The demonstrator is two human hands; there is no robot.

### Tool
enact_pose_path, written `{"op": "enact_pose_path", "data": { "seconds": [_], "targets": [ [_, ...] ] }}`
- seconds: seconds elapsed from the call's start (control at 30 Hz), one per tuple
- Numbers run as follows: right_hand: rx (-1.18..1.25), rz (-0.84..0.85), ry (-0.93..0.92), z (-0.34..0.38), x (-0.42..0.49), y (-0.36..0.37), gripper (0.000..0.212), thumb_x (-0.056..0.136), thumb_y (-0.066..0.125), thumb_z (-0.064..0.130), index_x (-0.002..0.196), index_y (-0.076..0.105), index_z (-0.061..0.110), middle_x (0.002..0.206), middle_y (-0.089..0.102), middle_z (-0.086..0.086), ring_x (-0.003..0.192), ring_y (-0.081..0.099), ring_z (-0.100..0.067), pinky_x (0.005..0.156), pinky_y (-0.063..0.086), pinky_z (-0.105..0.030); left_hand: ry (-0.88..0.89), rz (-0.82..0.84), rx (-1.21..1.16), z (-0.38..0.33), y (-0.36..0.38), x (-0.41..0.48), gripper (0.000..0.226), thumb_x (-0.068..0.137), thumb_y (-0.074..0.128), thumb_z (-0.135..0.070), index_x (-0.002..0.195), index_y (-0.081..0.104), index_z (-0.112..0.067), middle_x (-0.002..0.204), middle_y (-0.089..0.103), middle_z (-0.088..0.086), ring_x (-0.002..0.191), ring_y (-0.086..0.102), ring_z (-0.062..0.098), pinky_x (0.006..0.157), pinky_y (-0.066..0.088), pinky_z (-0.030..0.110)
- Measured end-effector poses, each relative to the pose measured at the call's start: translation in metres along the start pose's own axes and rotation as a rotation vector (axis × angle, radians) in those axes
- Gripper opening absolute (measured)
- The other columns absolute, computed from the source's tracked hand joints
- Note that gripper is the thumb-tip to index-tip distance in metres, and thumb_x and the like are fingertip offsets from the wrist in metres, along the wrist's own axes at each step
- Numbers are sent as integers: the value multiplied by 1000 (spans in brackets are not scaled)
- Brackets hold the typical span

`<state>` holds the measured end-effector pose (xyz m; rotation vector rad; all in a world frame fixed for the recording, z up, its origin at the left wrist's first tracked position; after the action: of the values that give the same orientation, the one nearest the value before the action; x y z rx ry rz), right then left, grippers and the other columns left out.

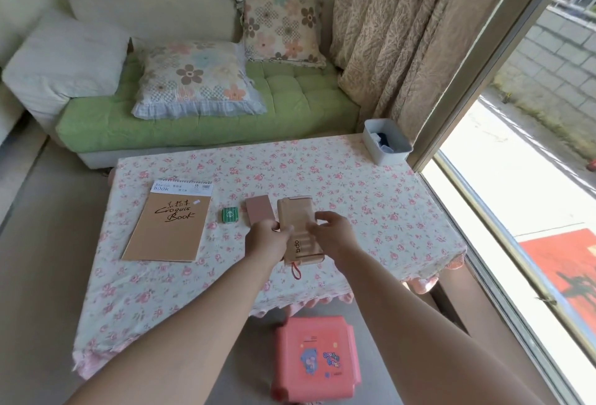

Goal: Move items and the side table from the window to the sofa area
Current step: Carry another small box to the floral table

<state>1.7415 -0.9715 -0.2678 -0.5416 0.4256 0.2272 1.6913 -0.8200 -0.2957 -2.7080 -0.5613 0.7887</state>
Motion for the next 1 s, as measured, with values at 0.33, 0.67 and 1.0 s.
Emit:
{"op": "enact_pose_path", "data": {
  "seconds": [0.33,0.67,1.0],
  "targets": [
    [-35,101,41,0,121,-4,41,90,56,23,130,52,17,112,66,-7,87,61,-19,71,51,-30,-100,-49,-54,-13,42,96,19,87,63,-25,94,67,-8,96,71,16,91,67,34,82,56,50],
    [-79,155,105,-33,228,25,40,90,57,25,129,53,19,107,68,-4,89,62,-21,63,48,-26,-178,-40,-56,21,81,195,19,85,64,-27,87,66,-8,91,71,17,87,68,36,80,56,52],
    [-147,132,210,-93,320,62,40,92,54,21,132,51,21,110,67,-4,75,58,-13,51,40,-20,-206,17,58,70,126,292,28,92,56,-29,105,65,-6,100,69,9,82,63,27,61,45,27]
  ]
}}
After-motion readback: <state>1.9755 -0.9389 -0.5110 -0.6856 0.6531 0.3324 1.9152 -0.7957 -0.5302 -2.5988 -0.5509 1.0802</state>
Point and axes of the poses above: each hand's wrist, its own x-axis towards the middle knuckle, its own y-axis out of the palm, z = x × y, the point moved 10 cm from there along x, towards the middle knuckle
